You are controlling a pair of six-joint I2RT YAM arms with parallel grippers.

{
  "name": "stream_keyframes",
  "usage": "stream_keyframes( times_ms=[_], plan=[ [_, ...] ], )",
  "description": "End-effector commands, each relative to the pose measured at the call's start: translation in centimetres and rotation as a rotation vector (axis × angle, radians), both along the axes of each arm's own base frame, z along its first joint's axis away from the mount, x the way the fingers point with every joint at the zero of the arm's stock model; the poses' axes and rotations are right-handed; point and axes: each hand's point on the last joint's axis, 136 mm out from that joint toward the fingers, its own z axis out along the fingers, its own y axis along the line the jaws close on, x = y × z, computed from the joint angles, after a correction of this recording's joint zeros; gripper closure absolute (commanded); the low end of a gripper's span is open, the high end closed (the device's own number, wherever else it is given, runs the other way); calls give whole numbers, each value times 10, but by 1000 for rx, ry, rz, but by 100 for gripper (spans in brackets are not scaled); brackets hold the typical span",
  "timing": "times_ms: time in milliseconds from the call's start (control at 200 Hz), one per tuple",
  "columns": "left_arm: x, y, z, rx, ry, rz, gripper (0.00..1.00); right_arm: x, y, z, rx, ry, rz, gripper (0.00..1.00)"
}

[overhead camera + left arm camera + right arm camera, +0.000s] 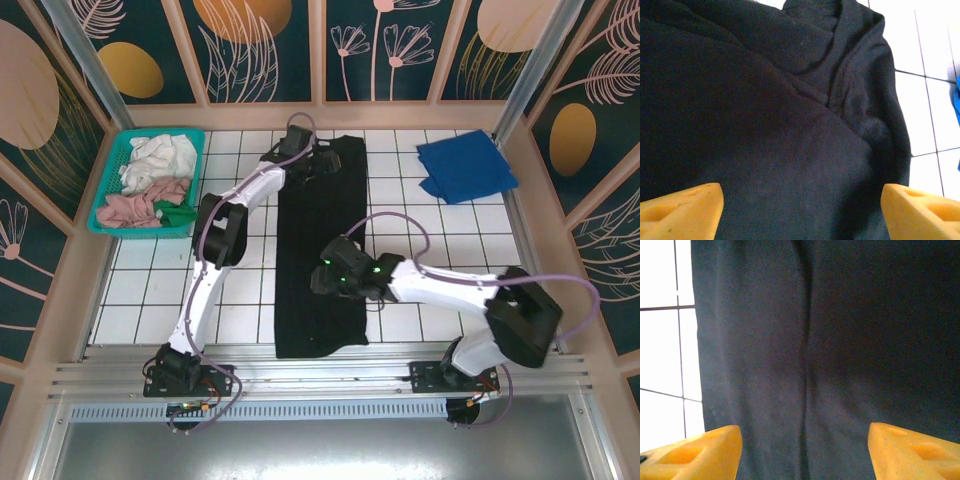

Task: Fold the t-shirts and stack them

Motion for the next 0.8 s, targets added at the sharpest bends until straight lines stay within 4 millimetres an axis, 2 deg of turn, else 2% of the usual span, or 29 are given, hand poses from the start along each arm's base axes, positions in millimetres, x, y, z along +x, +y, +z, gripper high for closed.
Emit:
stream_keyframes(
  times_ms=[0,75,180,230,250,255,275,345,365,465,586,671,796],
  plan=[
    [-24,22,84,56,-110,-27,17,-26,-38,-14,-100,47,-5,33],
    [-60,35,94,87,-109,-31,17,-45,-48,-22,-135,64,20,35],
    [-125,59,90,117,-88,-20,18,-73,-57,-33,-186,111,48,36],
    [-159,73,78,135,-53,-4,18,-83,-59,-35,-209,122,57,36],
    [-172,77,68,146,-28,-3,19,-87,-61,-35,-217,128,60,36],
    [-176,78,73,141,-37,-1,19,-88,-61,-35,-220,129,58,36],
    [-189,83,71,144,-31,3,19,-91,-63,-36,-230,133,57,36],
    [-236,98,50,160,15,26,19,-100,-68,-37,-257,142,49,36],
    [-251,104,38,163,41,33,20,-101,-69,-38,-263,145,44,37],
    [-307,119,7,141,112,64,21,-112,-71,-42,-269,173,42,46],
    [-361,121,-19,87,177,68,24,-122,-74,-50,-282,208,40,49],
    [-389,118,-29,64,207,62,25,-128,-75,-56,-283,229,48,49],
    [-416,122,-36,48,238,66,27,-134,-75,-56,-273,241,43,70]
  ],
)
